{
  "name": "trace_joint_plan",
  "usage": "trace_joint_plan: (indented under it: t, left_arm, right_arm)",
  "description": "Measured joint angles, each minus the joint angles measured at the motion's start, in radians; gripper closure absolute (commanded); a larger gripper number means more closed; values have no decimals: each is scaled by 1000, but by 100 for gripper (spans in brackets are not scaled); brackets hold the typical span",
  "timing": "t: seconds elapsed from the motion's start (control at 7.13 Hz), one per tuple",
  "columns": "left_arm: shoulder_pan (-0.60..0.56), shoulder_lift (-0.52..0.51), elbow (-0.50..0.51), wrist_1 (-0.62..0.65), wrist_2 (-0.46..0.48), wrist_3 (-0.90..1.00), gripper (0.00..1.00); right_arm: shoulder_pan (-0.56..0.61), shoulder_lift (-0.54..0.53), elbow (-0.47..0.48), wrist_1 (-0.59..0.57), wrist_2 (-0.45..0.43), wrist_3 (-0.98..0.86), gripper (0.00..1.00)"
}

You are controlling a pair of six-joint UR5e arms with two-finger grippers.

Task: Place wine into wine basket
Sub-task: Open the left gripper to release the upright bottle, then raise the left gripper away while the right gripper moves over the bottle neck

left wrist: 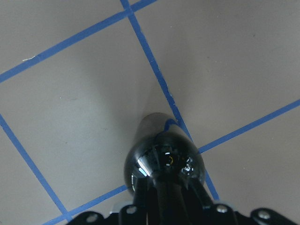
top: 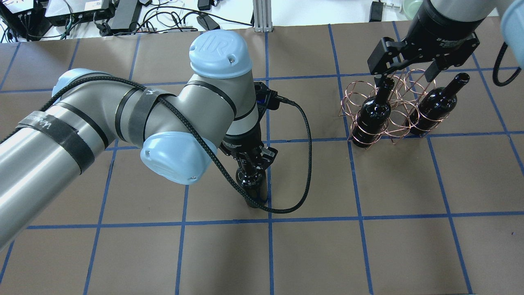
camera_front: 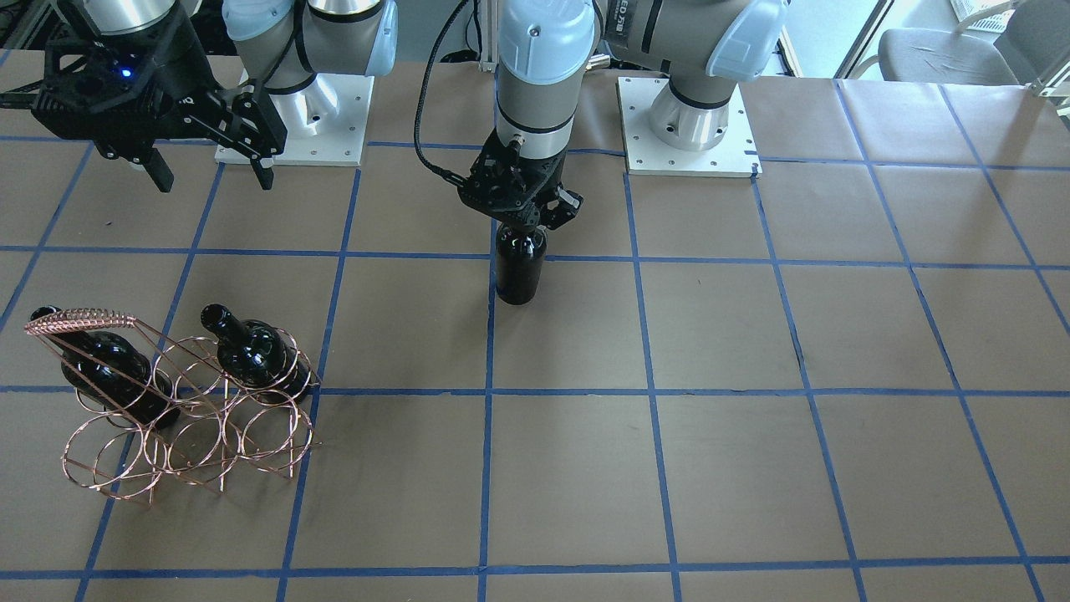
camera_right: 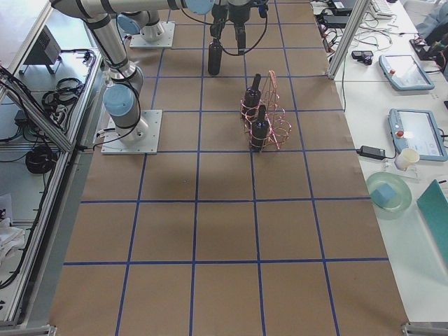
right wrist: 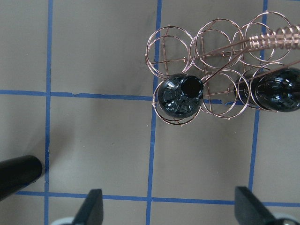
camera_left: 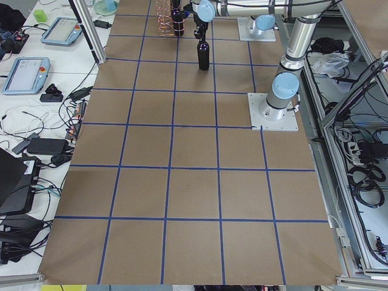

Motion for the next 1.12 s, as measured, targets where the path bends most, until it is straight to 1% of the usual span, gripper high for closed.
trace_joint_plan:
  t: [0.14, 0.56, 0.7, 0.84, 0.98, 1.12]
  left_arm:
    - [1, 1, -2, 7, 0, -2, 0]
    - [10, 17, 29, 12, 6, -6, 0]
    - [21, 22, 73, -15, 11, -12, 0]
    - [61, 24, 141, -71, 14, -20, 0]
    - [135, 25, 201, -124, 14, -24, 0]
    - [226, 26, 237, -147, 13, -25, 0]
  right_arm:
    - [1, -1, 0, -1, 1, 0, 0]
    - [4, -3, 0, 1, -3, 8, 0]
    - [7, -4, -1, -1, -4, 21, 0]
    - [13, -7, -2, 1, -1, 47, 0]
    - [27, -8, -3, 4, 2, 77, 0]
    - [62, -7, -3, 5, 3, 120, 1]
